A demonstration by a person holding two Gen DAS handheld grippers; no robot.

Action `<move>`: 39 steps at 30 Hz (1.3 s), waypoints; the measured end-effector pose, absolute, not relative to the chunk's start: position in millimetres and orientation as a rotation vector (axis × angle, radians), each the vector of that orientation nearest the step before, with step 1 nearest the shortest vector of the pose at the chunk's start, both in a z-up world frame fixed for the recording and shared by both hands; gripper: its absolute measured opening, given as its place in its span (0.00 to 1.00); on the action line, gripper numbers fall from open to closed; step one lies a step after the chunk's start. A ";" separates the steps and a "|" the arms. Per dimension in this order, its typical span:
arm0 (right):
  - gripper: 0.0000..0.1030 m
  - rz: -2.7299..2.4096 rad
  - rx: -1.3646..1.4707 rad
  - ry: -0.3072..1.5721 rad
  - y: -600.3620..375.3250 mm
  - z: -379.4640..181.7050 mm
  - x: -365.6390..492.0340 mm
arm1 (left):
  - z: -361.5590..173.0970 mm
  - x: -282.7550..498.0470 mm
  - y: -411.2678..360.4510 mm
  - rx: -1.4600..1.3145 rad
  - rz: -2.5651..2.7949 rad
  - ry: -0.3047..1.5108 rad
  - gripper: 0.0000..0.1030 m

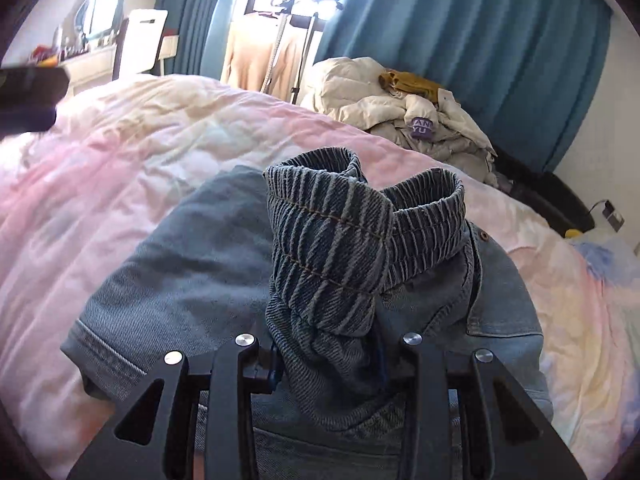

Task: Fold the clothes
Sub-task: 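Fold the waistband over the folded jeans and open the right gripper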

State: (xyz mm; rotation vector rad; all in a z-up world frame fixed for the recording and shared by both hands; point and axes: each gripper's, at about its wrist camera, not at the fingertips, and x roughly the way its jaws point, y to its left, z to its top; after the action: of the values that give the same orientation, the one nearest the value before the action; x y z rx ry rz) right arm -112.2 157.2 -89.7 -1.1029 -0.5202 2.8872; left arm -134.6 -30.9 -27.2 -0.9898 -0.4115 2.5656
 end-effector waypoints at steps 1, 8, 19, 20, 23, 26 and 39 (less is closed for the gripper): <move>0.33 2.888 -1.081 -0.521 155.6 -88.3 -109.8 | -26.3 -135.0 -33.3 -0.987 2.565 -0.426 0.51; 0.32 3.047 -0.822 -0.476 137.6 -43.9 -91.0 | -20.9 -139.2 -56.2 -0.949 2.587 -0.543 0.51; 0.34 3.113 -1.093 -0.743 79.4 -113.2 -96.6 | -32.5 -148.0 -75.8 -0.991 2.599 -0.627 0.51; 0.35 3.122 -1.101 -0.705 81.9 -112.2 -96.7 | -33.5 -148.5 -75.5 -0.994 2.599 -0.624 0.51; 0.39 3.143 -1.132 -0.640 86.8 -109.0 -96.4 | -35.7 -149.6 -72.2 -0.991 2.604 -0.600 0.51; 0.54 3.182 -1.168 -0.608 85.9 -105.5 -92.0 | -36.3 -149.1 -69.6 -0.979 2.599 -0.585 0.51; 0.62 3.324 -1.130 0.333 170.7 -39.6 -84.0 | -38.3 -142.1 -55.0 -0.956 2.479 -0.536 0.51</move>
State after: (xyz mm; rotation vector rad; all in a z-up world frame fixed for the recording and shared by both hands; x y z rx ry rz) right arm -84.0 170.7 -39.6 -1.1304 0.3329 3.3238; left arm -142.1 -55.0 -38.3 -0.9563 -0.5362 2.4794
